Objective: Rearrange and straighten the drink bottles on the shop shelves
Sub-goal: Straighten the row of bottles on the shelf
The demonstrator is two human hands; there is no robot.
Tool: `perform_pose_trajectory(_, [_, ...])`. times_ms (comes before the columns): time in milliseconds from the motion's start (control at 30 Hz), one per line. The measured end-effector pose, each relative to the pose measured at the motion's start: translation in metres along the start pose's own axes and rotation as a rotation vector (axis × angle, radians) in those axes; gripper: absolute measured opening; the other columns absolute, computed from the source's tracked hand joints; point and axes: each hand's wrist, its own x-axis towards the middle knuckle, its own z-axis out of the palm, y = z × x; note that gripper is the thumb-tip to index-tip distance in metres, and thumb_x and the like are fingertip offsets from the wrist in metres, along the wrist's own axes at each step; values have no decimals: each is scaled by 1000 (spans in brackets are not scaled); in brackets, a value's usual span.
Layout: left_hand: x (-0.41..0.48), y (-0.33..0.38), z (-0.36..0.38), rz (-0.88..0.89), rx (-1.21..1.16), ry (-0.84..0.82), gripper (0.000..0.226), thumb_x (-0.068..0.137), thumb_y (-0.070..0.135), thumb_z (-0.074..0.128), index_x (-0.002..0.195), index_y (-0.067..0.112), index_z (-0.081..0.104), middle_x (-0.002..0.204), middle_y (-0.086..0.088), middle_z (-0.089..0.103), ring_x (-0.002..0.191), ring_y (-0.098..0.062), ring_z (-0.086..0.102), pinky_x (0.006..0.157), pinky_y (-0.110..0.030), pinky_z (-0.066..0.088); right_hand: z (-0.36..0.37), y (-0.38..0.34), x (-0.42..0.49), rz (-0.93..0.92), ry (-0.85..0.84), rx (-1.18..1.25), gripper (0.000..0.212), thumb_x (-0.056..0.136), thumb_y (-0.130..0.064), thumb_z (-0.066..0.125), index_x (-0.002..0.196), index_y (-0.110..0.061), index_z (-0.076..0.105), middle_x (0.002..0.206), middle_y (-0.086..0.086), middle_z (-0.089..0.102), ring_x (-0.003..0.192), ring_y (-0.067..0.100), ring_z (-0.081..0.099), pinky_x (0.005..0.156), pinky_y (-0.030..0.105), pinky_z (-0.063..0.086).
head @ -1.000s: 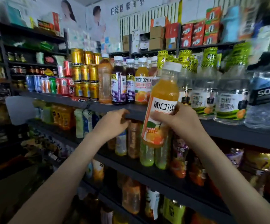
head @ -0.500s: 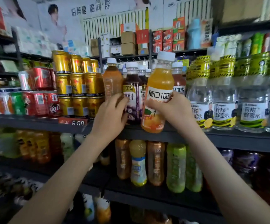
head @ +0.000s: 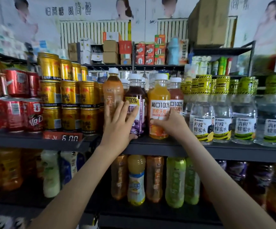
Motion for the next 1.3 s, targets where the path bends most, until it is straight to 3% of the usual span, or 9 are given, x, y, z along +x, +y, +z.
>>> perform_pose_trajectory(233, [-2, -1, 1, 12, -80, -12, 98, 82, 45, 66, 151, 27, -2, 159, -13, -6, 146, -28, -7, 112, -56, -10, 11, -1, 2, 44, 38, -7, 53, 77, -31, 77, 110, -5, 45, 96, 1, 56, 87, 17, 56, 71, 28, 49])
perform_pose_trajectory(367, [-4, 8, -4, -35, -139, -60, 91, 87, 42, 61, 151, 29, -3, 158, -11, -10, 146, -26, -8, 113, -53, -7, 8, 0, -5, 60, 24, -49, 49, 79, -33, 75, 107, -8, 44, 96, 0, 54, 82, 13, 54, 56, 17, 40])
perform_pose_trajectory(500, [-20, 30, -4, -79, -329, 61, 66, 88, 28, 63, 145, 12, 34, 150, -17, 31, 138, -35, 28, 113, -51, 23, 3, 3, -37, -17, 142, -94, 49, 86, -32, 66, 124, -8, 47, 105, 2, 56, 96, 16, 54, 75, 21, 41])
perform_pose_trajectory(567, [-36, 52, -2, -65, -468, 165, 51, 88, 22, 63, 135, 7, 47, 136, -16, 48, 127, -31, 43, 105, -42, 36, -7, 9, -61, -70, 217, -46, 38, 87, -28, 66, 118, -9, 56, 100, 0, 63, 93, 12, 59, 80, 23, 47])
perform_pose_trajectory(633, [-58, 79, -5, -44, -616, 232, 39, 90, 21, 59, 127, 8, 53, 124, -10, 56, 117, -21, 46, 96, -27, 39, -18, 20, -91, -97, 235, -11, 22, 86, -22, 67, 106, -14, 61, 87, -6, 64, 81, 5, 59, 76, 14, 48])
perform_pose_trajectory(733, [-94, 127, 3, 70, -743, 229, 31, 91, 27, 50, 113, 8, 60, 103, -6, 62, 97, -20, 54, 79, -26, 43, -31, 53, -138, -78, 203, -9, 15, 85, -14, 67, 99, -15, 63, 82, -9, 63, 74, 2, 59, 70, 7, 45])
perform_pose_trajectory(867, [-142, 197, 30, 96, -854, -156, 29, 92, 27, 59, 118, 12, 60, 106, -5, 64, 94, -23, 62, 65, -29, 50, -52, 129, -198, 169, 37, -43, 18, 86, -16, 66, 104, -14, 63, 93, -5, 66, 84, 5, 62, 76, 15, 50])
perform_pose_trajectory(967, [-170, 251, 55, 118, -805, -530, 40, 96, 33, 49, 135, 22, 45, 130, 1, 52, 114, -19, 54, 76, -30, 48, -80, 196, -241, 334, -11, -144, 23, 86, -16, 65, 109, -13, 62, 98, -1, 66, 89, 11, 61, 75, 15, 46])
perform_pose_trajectory(1300, [-190, 475, 73, 335, -625, -842, 40, 96, 34, 46, 134, 23, 42, 128, -1, 51, 112, -26, 54, 80, -35, 44, -261, 375, -355, 543, -53, -576, 30, 88, -18, 53, 117, -11, 51, 115, 9, 55, 110, 29, 54, 83, 37, 47])
